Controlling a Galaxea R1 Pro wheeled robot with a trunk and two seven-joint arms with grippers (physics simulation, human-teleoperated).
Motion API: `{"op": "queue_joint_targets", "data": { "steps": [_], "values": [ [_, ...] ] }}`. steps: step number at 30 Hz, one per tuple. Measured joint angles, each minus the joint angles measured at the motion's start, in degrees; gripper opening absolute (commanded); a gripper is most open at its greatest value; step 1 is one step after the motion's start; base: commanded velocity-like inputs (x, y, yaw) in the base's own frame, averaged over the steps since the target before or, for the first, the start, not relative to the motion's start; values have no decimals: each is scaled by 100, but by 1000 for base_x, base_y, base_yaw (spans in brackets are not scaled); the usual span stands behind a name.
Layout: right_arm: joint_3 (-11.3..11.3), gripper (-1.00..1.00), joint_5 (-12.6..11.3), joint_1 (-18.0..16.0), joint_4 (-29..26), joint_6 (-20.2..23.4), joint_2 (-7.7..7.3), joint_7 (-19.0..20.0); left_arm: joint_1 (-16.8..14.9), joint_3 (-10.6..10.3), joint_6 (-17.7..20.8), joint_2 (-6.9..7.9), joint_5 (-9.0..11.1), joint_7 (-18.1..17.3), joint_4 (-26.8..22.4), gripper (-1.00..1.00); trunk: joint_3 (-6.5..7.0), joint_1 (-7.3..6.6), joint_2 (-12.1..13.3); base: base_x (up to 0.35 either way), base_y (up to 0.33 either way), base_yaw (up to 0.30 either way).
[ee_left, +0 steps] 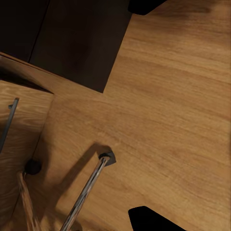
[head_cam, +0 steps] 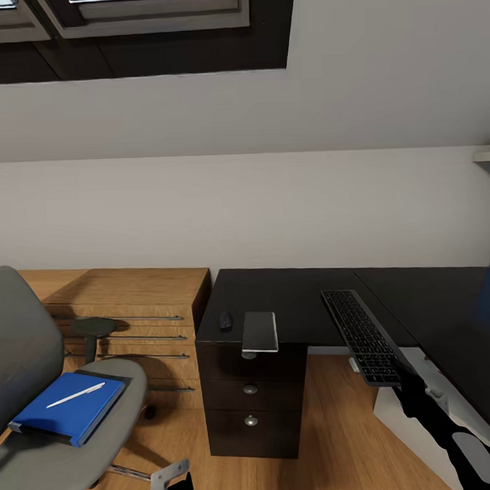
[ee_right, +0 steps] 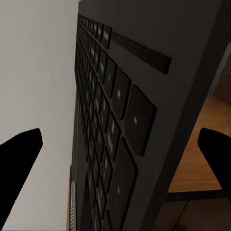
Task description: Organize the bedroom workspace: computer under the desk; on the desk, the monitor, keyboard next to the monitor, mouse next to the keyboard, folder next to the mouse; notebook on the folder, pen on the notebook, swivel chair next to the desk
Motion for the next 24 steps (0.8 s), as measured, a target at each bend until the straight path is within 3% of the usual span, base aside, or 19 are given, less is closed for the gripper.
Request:
{"op": "queue_joint_targets", "data": {
  "steps": [16,24],
  "values": [
    [5,-100,2,0,-3,4,-1,0,0,-7,0,0,-17,-1,0,100,0,0,0,0,0,0],
    [6,-100,3,0,-11,11,-1,17,0,-9,7,-1,-20,-1,0,100,143,-175,319,0,0,0]
  ]
}}
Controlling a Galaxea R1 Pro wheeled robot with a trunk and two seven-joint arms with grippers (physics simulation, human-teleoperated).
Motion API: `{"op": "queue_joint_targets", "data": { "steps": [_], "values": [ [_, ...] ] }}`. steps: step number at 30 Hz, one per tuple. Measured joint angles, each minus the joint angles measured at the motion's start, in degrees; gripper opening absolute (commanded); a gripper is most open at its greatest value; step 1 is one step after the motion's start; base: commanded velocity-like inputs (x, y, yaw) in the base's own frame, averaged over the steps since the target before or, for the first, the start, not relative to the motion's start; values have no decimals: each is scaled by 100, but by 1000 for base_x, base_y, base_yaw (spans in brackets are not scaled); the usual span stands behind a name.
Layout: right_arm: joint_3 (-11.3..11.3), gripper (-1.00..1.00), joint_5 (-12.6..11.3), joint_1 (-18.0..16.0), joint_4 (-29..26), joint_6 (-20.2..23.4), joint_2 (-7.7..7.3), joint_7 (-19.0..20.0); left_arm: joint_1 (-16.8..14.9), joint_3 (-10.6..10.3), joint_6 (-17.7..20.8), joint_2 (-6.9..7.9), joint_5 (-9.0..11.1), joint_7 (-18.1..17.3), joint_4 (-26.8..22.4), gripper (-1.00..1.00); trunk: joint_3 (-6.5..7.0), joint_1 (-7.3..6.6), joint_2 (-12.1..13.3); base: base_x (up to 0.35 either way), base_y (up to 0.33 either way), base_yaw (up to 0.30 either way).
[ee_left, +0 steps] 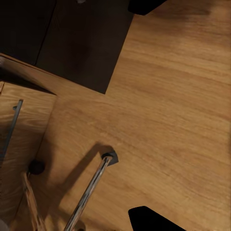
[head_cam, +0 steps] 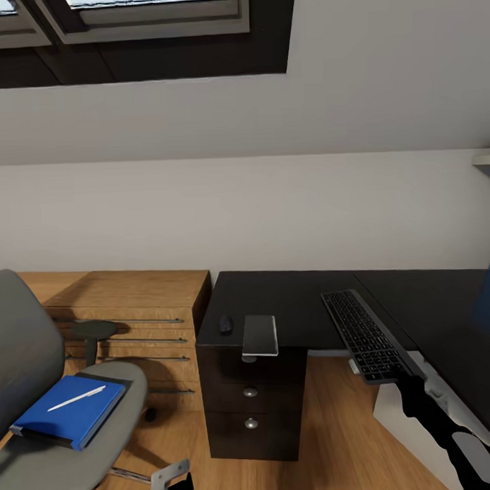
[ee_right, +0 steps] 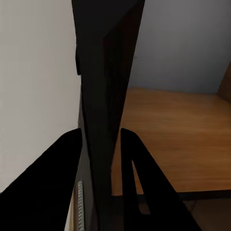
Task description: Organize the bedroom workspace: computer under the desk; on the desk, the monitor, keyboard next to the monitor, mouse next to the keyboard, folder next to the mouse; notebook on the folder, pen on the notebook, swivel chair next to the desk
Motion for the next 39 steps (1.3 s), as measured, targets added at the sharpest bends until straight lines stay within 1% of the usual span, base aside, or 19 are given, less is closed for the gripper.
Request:
{"op": "queue_joint_targets", "data": {
  "steps": [14,20,25,29,39],
  "values": [
    [-6,-100,-13,0,-124,34,0,1,0,19,-7,5,36,-4,0,100,251,-308,562,0,0,0],
    [-19,-100,-20,3,-433,38,0,-1,0,18,0,2,43,-1,0,100,359,-439,802,0,0,0],
    [-23,-100,-26,11,-864,44,-6,-22,0,23,4,1,49,7,0,100,449,-549,1003,-16,0,0],
    [-22,-100,-2,16,-1160,55,-8,-55,0,33,15,-1,59,10,26,100,521,-634,1164,-208,0,0],
    [-30,-100,16,28,-1261,62,-7,-234,0,27,19,-7,61,18,44,100,700,-853,1565,-325,0,0]
  ]
}}
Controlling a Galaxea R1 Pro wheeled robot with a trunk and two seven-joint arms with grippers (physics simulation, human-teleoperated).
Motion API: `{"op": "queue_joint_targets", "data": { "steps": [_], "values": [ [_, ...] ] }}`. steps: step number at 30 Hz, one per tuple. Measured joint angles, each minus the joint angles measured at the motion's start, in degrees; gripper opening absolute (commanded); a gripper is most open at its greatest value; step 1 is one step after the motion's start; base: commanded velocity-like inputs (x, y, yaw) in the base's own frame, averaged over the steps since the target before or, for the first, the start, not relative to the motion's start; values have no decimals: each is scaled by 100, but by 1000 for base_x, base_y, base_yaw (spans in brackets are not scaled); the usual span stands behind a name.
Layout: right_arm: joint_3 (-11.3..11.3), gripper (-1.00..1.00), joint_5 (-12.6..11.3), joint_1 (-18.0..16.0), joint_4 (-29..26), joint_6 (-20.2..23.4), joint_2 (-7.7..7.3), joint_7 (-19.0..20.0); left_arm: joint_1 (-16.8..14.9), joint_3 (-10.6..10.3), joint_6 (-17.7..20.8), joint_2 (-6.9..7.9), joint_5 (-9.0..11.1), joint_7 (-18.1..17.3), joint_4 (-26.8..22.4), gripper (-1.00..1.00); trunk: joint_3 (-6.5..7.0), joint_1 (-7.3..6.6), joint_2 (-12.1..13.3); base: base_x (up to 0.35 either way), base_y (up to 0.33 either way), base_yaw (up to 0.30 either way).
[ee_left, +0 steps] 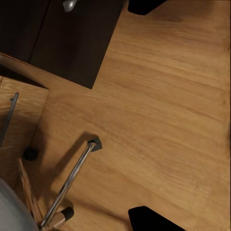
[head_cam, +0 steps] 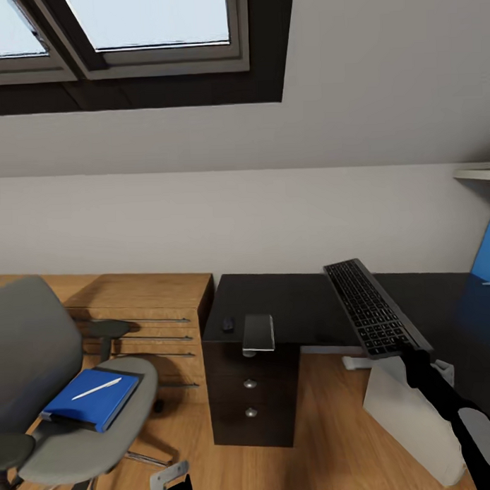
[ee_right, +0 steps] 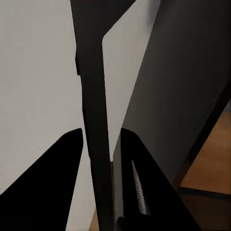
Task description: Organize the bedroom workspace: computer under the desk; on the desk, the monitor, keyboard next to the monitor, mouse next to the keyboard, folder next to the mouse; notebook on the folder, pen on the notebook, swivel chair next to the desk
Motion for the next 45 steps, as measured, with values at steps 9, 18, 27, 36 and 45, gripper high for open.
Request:
{"op": "queue_joint_targets", "data": {
  "steps": [9,18,27,36,45],
  "values": [
    [7,-100,-31,0,10,-1,11,18,0,-1,0,0,-8,-11,0,100,91,-114,202,-197,0,0],
    [2,-100,-55,0,23,2,94,91,0,-19,-23,6,-22,-28,0,100,91,-114,202,-22,0,0],
    [1,-100,-16,2,23,1,96,170,0,-14,-11,-3,-9,-25,151,100,90,-111,202,-265,-184,-39],
    [11,-100,-10,0,28,-1,106,172,0,7,-2,-12,-7,-33,273,100,90,-111,202,-292,-155,-81],
    [32,-100,6,0,29,-3,130,171,0,17,-2,-1,0,-26,278,100,90,-111,202,-334,-8,-2]
  ]
}}
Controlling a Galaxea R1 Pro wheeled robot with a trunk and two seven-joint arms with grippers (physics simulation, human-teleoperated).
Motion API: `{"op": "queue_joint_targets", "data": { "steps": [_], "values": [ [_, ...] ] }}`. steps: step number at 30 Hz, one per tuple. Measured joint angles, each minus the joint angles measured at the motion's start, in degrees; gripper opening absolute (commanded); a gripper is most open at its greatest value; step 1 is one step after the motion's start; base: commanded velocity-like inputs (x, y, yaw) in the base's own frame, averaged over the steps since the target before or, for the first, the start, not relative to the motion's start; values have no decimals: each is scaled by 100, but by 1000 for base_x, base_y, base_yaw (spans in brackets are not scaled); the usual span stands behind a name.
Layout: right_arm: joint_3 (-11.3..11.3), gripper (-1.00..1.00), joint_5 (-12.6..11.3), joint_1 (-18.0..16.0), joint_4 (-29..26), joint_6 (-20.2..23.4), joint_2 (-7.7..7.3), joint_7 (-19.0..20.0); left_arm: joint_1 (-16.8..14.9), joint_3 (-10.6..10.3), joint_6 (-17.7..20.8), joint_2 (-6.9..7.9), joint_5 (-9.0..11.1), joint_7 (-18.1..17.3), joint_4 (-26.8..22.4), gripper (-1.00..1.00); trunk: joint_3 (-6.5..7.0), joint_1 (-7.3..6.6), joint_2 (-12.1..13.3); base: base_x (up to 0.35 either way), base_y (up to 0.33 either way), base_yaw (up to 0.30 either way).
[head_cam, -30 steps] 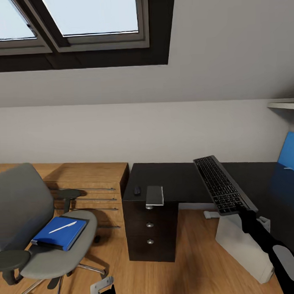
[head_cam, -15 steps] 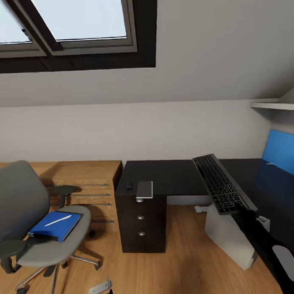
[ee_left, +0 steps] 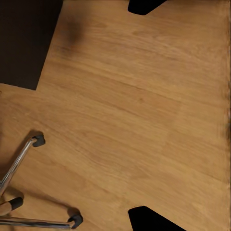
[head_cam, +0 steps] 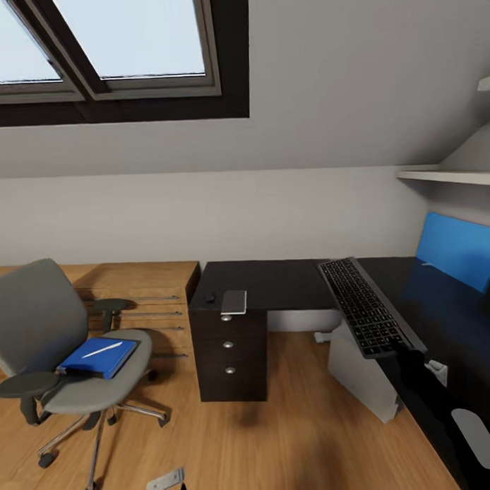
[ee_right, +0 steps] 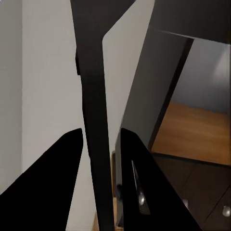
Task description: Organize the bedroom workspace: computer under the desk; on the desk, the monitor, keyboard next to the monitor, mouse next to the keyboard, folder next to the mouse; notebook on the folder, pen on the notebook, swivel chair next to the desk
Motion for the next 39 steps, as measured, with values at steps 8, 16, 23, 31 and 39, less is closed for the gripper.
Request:
{"op": "queue_joint_targets", "data": {
  "steps": [8,16,23,31,39],
  "values": [
    [2,-100,-1,0,2,0,1,-1,0,0,-8,-7,0,-1,-2,100,0,0,0,-314,-141,0],
    [2,-100,0,2,18,1,-3,-9,0,-8,-17,-3,-8,-1,-4,100,0,0,0,-302,-163,0],
    [2,-100,0,0,25,10,-8,-10,0,-8,-18,-6,-9,-1,-4,100,0,0,0,-302,-160,0],
    [2,-100,11,2,203,1,-2,-1,0,-8,-17,-8,-9,-1,-4,100,0,-1,0,-290,-199,0],
    [3,-100,16,0,279,1,-2,-3,0,-8,-17,-7,-9,0,-4,100,0,-1,0,-251,-248,0]
  ]
}}
